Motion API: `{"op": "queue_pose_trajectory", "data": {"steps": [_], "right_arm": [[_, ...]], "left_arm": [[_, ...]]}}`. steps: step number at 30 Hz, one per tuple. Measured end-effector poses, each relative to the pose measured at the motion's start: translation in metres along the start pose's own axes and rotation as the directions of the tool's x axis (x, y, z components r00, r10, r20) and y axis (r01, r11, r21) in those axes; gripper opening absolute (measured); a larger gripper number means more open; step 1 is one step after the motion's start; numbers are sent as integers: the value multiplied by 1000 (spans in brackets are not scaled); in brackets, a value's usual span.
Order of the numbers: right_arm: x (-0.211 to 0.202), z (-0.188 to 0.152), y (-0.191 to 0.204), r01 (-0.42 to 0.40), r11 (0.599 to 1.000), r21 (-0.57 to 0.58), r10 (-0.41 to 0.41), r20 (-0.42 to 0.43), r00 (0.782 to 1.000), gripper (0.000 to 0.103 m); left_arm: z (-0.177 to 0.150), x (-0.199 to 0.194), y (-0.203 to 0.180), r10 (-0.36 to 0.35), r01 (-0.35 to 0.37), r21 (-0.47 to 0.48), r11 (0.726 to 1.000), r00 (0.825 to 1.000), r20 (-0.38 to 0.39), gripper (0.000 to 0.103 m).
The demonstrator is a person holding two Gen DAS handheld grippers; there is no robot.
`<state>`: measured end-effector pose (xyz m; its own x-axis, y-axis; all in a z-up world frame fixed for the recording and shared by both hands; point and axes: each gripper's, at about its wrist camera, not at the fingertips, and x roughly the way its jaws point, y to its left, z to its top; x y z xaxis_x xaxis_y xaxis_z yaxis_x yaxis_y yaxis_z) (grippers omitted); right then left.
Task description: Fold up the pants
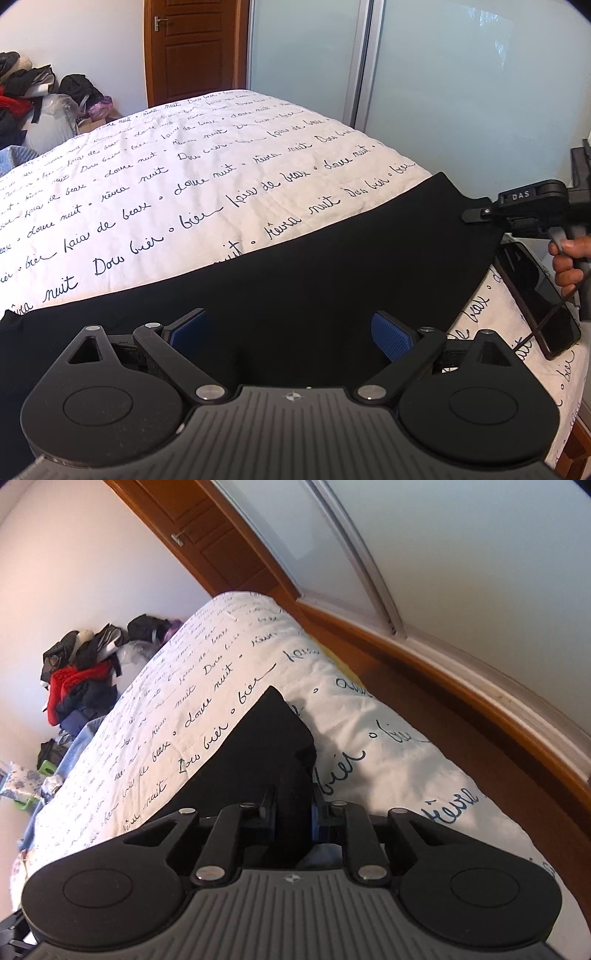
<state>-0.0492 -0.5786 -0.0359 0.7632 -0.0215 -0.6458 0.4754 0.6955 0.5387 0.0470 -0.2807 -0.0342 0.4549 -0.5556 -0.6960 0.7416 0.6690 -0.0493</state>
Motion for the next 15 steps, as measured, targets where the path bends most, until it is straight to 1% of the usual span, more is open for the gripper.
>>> {"op": "queue_pose_trajectory", "data": {"steps": [2, 4, 6, 8, 10, 11, 13, 15], "right_arm": [[-6, -3, 11, 26, 999, -36, -24, 46, 999, 14], [-13, -6, 33, 73, 990, -120, -60, 106, 993, 14], [-21, -16, 60, 112, 966, -232, -75, 164, 984, 14], [-27, -29, 86, 147, 930, -336, -79, 208, 975, 14], [-31, -45, 110, 184, 878, -442, -77, 249, 965, 14], [-32, -54, 121, 190, 854, -484, -68, 257, 964, 14], [-33, -72, 139, 191, 809, -556, -51, 256, 965, 14], [-32, -91, 156, 187, 764, -618, -37, 248, 968, 14]], "left_arm": [[1, 3, 3, -6, 5, -21, 1000, 1000, -5, 95], [2, 6, 9, -42, 41, -76, 996, 999, -12, 95], [3, 7, 18, -109, 107, -147, 983, 994, -5, 95], [4, 8, 29, -195, 193, -232, 953, 981, 15, 95], [4, 10, 40, -289, 288, -325, 901, 956, 47, 95], [4, 11, 47, -340, 340, -380, 860, 938, 71, 95], [3, 15, 59, -436, 438, -482, 759, 891, 124, 96], [3, 19, 65, -513, 517, -548, 658, 840, 177, 98]]}}
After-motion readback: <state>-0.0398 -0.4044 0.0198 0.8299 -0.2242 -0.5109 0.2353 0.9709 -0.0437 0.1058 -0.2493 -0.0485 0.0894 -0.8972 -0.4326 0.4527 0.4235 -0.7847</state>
